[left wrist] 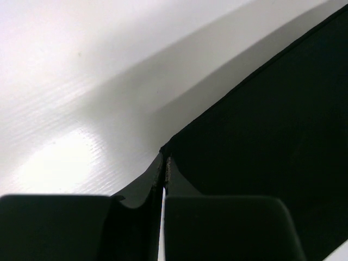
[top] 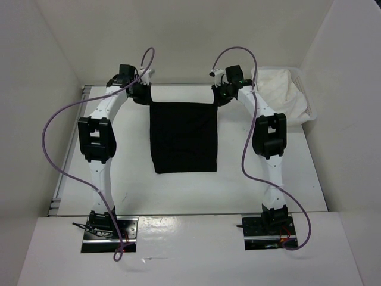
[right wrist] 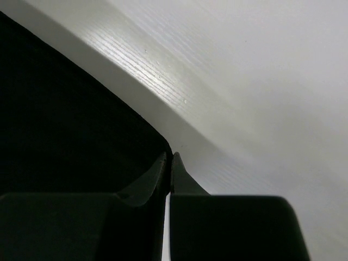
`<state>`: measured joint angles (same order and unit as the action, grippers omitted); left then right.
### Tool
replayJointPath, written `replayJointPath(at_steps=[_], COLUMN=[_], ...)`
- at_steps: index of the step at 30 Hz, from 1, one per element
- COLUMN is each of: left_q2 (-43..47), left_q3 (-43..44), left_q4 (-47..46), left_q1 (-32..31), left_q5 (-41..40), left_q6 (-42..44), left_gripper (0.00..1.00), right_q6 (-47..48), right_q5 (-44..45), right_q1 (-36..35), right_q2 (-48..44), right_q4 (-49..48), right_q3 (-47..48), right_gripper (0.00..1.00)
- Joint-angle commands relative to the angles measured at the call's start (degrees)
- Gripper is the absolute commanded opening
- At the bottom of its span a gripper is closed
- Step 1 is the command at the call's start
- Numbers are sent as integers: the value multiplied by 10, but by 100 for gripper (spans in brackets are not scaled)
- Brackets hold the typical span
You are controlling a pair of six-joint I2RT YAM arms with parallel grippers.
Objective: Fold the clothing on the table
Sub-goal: Fold the skirt
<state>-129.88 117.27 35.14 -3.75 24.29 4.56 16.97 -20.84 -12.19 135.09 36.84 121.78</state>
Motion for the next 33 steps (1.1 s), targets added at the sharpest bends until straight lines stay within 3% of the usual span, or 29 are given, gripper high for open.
replayJointPath(at_steps=[1,13,33], left_q2=[43,68,232], left_q3=[44,33,-203], left_q4=[0,5,-19], left_q1=[1,1,1], left_q5=[-3,-8,29], left_q6=[16,26,99], left_gripper=[0,0,0], right_q6=[2,-4,60], right_q5=[26,38,77], right_q1=[-7,-7,-47], right_q2=[-48,-55,-227], right_q4=[-16,-3,-72], right_q3=[27,73,-197], right_gripper=[0,0,0])
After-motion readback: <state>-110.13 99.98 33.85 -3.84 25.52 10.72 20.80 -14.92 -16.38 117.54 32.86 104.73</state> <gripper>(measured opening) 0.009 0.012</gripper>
